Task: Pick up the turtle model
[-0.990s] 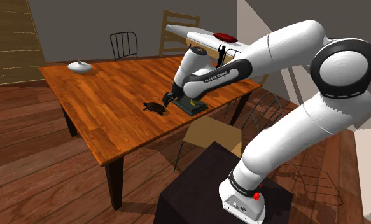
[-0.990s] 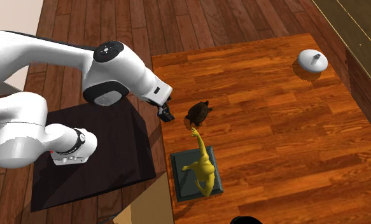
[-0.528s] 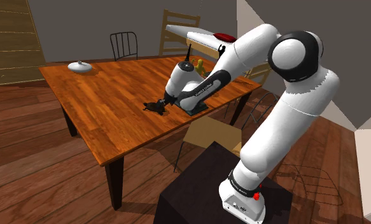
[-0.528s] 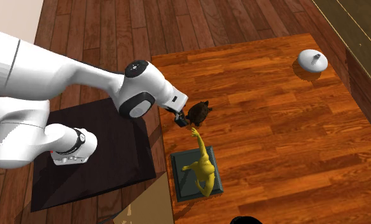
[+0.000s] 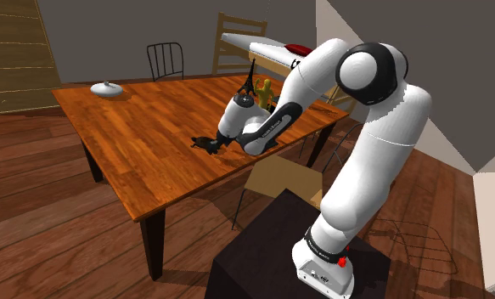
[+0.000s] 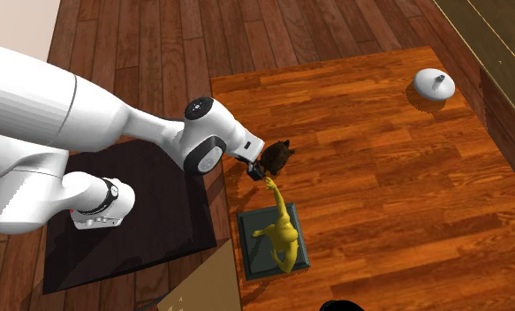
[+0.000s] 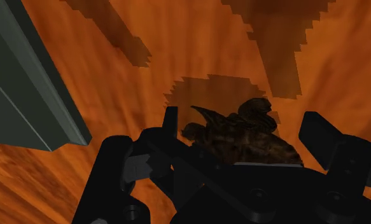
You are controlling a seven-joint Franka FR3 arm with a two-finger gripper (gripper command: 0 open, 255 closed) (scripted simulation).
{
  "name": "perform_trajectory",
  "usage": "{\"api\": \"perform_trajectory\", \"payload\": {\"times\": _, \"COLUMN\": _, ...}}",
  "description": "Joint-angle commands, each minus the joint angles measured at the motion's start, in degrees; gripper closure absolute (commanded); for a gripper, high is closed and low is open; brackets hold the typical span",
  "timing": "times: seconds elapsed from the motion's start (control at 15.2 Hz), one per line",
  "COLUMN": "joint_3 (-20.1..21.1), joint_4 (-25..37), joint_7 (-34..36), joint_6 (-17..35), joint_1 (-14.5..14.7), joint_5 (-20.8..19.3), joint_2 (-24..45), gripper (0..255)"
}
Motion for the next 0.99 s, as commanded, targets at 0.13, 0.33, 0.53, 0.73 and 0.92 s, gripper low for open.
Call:
{"api": "perform_trajectory", "payload": {"times": 0.13, "joint_3": -0.7, "joint_4": 0.2, "joint_7": 2.2, "joint_6": 0.6, "joint_1": 0.6, "joint_5": -2.3, "joint_2": 0.9, "gripper": 255}}
{"api": "perform_trajectory", "payload": {"times": 0.33, "joint_3": -0.7, "joint_4": 0.1, "joint_7": 2.1, "joint_6": 0.6, "joint_1": 0.5, "joint_5": -2.2, "joint_2": 0.8, "gripper": 255}}
{"api": "perform_trajectory", "payload": {"times": 0.53, "joint_3": -0.7, "joint_4": 0.1, "joint_7": 2.1, "joint_6": 0.6, "joint_1": 0.5, "joint_5": -2.2, "joint_2": 0.8, "gripper": 255}}
{"api": "perform_trajectory", "payload": {"times": 0.73, "joint_3": -0.7, "joint_4": 0.2, "joint_7": 2.2, "joint_6": 0.6, "joint_1": 0.6, "joint_5": -2.3, "joint_2": 0.9, "gripper": 255}}
{"api": "perform_trajectory", "payload": {"times": 0.92, "joint_3": 1.1, "joint_4": -0.5, "joint_7": -2.4, "joint_6": -0.9, "joint_1": -0.5, "joint_5": 2.8, "joint_2": -1.5, "gripper": 255}}
